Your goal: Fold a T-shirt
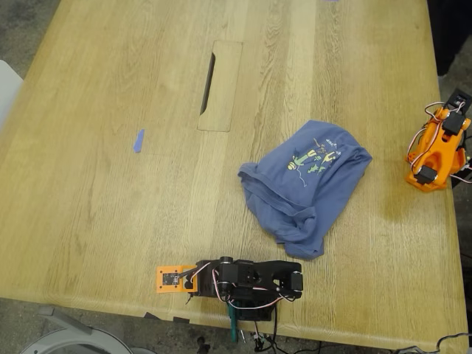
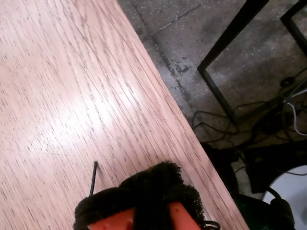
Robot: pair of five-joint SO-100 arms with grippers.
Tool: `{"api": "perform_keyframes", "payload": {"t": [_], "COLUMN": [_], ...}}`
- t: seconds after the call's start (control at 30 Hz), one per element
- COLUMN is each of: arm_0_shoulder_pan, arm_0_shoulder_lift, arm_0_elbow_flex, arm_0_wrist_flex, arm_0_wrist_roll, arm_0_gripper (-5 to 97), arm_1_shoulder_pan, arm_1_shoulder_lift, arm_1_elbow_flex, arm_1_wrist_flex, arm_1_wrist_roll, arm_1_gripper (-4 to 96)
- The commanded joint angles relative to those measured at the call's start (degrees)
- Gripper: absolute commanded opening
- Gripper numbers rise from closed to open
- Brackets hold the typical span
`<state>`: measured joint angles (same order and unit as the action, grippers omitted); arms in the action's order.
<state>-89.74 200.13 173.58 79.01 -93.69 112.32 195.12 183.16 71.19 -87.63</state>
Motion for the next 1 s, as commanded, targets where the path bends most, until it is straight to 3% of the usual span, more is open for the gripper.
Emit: {"api": "perform_keyframes", "payload": {"t": [0.0, 0.27, 0.73, 0.9, 0.97], "arm_0_shoulder_pan": [-0.4, 0.7, 0.9, 0.9, 0.9], "arm_0_shoulder_lift": [6.7, 6.0, 6.6, 6.6, 6.6], "arm_0_elbow_flex": [0.1, 2.1, 2.1, 2.1, 2.1], "arm_0_wrist_flex": [2.5, 2.7, 2.8, 2.8, 2.8], "arm_0_wrist_roll": [-0.5, -7.0, -7.6, -7.7, -7.7], "arm_0_gripper": [0, 0, 0, 0, 0], "arm_1_shoulder_pan": [0.8, 3.3, 7.6, 8.5, 8.3], "arm_1_shoulder_lift": [0.0, 0.0, -0.1, -0.1, -0.1], "arm_1_elbow_flex": [4.0, 4.0, 4.0, 4.0, 4.0], "arm_1_wrist_flex": [0.1, 0.2, 0.3, 0.8, 0.8], "arm_1_wrist_roll": [-0.9, -1.5, -2.4, -7.6, -7.7], "arm_1_gripper": [1.3, 0.7, 0.2, 0.2, 0.2]}}
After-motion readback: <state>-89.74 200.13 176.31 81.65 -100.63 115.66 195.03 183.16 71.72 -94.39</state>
